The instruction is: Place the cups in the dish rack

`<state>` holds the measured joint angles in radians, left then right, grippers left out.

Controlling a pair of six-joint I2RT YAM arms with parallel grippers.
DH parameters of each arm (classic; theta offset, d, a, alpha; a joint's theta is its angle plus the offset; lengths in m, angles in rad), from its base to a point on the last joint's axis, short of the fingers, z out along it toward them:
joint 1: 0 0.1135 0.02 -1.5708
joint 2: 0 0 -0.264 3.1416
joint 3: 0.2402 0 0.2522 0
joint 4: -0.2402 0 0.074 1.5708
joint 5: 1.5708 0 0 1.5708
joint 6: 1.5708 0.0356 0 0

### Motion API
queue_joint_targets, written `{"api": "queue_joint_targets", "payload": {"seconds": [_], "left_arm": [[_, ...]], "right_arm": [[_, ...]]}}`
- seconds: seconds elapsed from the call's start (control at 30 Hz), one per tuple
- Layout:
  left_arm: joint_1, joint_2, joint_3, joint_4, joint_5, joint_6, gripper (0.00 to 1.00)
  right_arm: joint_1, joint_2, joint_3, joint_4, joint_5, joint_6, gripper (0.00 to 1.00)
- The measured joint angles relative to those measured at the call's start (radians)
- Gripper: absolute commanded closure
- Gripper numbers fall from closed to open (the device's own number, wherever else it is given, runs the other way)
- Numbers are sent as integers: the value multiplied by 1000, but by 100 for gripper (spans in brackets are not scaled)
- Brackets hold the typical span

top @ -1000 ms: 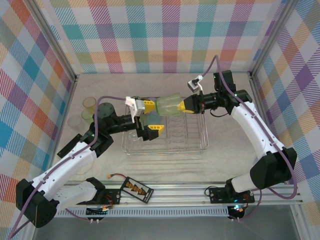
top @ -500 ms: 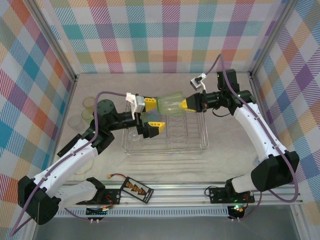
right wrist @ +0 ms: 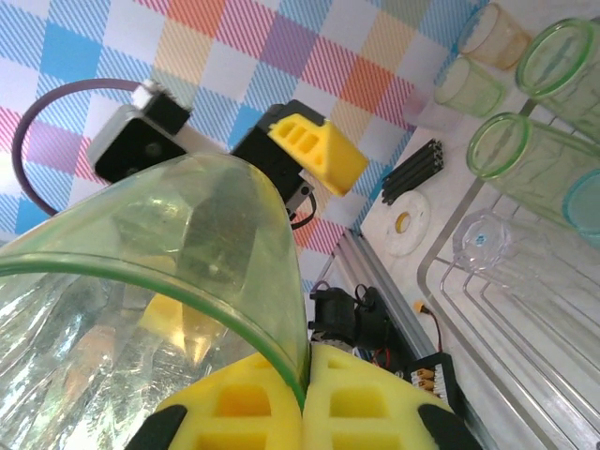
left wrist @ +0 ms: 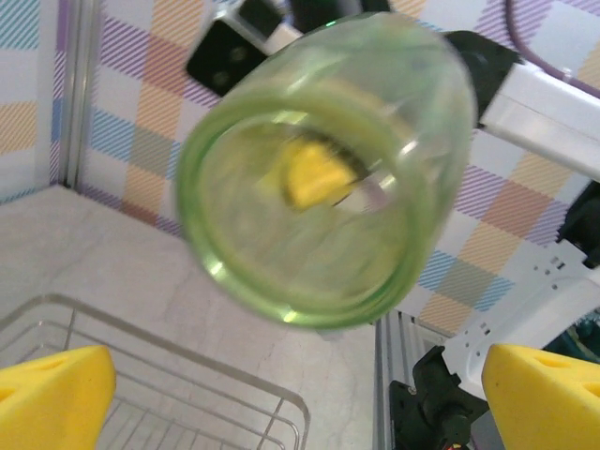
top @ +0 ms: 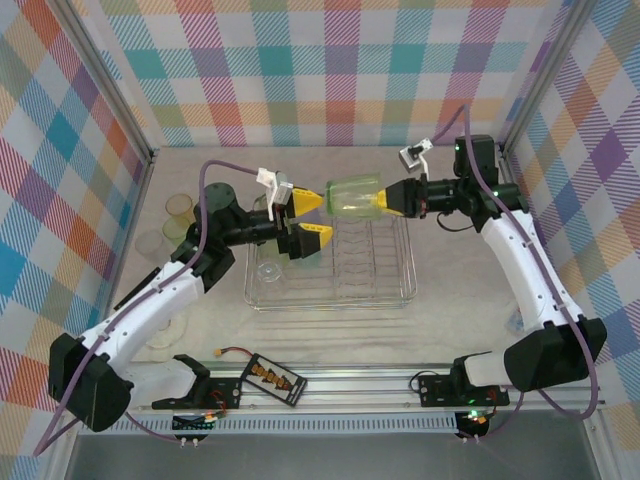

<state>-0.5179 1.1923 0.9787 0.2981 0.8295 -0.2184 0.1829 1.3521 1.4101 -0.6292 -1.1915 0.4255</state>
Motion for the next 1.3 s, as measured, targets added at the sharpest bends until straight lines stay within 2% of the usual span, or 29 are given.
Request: {"api": "queue_joint_targets", "payload": {"seconds": [0.17, 0.37, 0.67, 0.93, 1.1, 1.3], "left_arm": [[26, 16, -1, 23, 9, -60, 0], [26, 17, 0, 63, 85, -89, 0], [23, 18, 0, 76, 157, -92, 0], [23, 16, 0, 76, 164, -81, 3], [23, 8, 0, 84, 154, -72, 9], [22, 0, 0, 98, 135, -65, 10]], "right_arm": [[-19, -1, -1, -6, -11, 11, 100], [-5, -1, -2, 11, -56, 28, 100], [107, 49, -2, 50, -78, 40, 100], [153, 91, -2, 59, -77, 38, 100], [159, 96, -2, 73, -73, 45, 100], [166, 104, -2, 77, -66, 50, 100]]}}
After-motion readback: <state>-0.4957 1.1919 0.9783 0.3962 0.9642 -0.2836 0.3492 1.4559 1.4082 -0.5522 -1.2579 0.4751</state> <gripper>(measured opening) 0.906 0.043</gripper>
